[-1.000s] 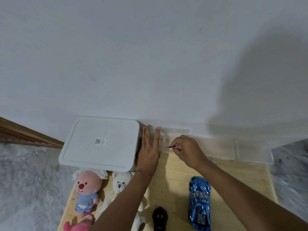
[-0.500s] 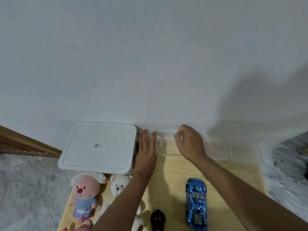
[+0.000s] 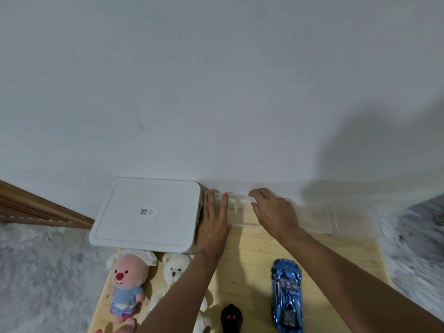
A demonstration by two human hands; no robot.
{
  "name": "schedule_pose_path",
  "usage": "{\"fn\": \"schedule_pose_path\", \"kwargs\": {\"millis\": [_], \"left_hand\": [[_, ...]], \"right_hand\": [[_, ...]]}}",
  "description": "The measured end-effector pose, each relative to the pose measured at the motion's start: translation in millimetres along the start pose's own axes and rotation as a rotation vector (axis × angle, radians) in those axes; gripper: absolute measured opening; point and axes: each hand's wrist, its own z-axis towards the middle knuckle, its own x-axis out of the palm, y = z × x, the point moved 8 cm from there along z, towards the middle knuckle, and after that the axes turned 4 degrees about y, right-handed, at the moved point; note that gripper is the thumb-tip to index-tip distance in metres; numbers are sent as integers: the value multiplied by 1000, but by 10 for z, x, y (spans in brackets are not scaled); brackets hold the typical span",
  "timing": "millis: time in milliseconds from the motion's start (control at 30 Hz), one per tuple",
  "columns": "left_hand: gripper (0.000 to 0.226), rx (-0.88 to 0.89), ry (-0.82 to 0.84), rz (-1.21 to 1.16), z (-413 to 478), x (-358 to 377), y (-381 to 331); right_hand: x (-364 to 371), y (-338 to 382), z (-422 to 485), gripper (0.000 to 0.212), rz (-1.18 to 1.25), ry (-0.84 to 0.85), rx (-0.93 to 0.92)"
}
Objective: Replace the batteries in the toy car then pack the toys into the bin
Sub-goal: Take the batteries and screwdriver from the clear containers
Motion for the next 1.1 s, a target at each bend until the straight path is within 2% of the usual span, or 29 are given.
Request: {"fn": "schedule_pose_path", "kwargs": {"millis": [133,300,467,667,833,1100], "left_hand": [[101,-22,-1,4,-88,-57,-23],[74,-23,79,21,-249,-13,-93],[73,-36,192,22,-324,72,-95],[73,-32,249,37,-386,151,-93],[71,-12,244,62,-357,79,-146],[58,167,124,86,-277,-273,-639]], "right_hand": [[-11,17,-83,26,24,28,-11],[172,50,-247,35,56,144,-26],[320,68,-316,33,78,177,-25],[402,58,-361,35,75,216,-25],[270,-83,-491,37,163,214,-2],[1,-599,-892,45,223,318,68]]}}
